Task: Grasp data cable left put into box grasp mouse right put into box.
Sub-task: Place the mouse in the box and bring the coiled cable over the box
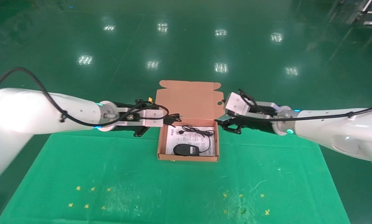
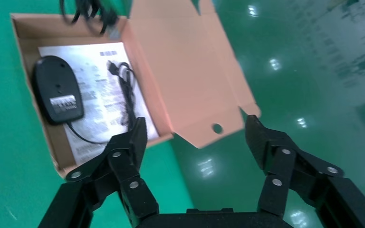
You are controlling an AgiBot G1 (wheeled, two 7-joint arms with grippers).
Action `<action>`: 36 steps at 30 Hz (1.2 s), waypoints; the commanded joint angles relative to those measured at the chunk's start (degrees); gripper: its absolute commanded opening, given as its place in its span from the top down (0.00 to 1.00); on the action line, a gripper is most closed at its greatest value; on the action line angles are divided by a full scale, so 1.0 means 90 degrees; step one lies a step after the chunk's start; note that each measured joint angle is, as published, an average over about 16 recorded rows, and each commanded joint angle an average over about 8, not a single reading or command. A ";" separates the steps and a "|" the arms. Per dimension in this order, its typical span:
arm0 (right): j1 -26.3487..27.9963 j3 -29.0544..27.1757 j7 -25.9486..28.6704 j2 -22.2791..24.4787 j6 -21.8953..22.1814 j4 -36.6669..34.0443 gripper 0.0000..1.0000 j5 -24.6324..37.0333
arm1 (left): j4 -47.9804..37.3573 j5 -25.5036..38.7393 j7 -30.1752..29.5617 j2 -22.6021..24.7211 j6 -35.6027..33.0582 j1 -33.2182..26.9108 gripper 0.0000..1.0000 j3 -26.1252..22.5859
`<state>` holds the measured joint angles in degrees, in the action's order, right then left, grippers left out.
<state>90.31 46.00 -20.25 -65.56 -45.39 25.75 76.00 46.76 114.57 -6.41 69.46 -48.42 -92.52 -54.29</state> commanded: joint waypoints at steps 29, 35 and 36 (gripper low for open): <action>-0.0311 0.0186 0.2108 0.2255 0.0165 0.3304 0.00 0.0586 | -0.1560 -0.2624 0.2394 0.1011 0.1281 0.0284 0.70 -0.0929; -0.0326 0.0245 0.2221 0.2377 0.0169 0.3607 0.00 0.0709 | -0.1553 -0.2864 0.2475 0.1015 0.1316 0.0251 0.00 -0.1123; -0.0327 0.0250 0.2229 0.2387 0.0169 0.3628 0.00 0.0720 | -0.1554 -0.2884 0.2481 0.1016 0.1321 0.0249 0.00 -0.1137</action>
<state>87.39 48.15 -0.41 -44.36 -43.87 57.77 82.25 32.79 89.13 15.74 78.58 -36.63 -90.26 -64.15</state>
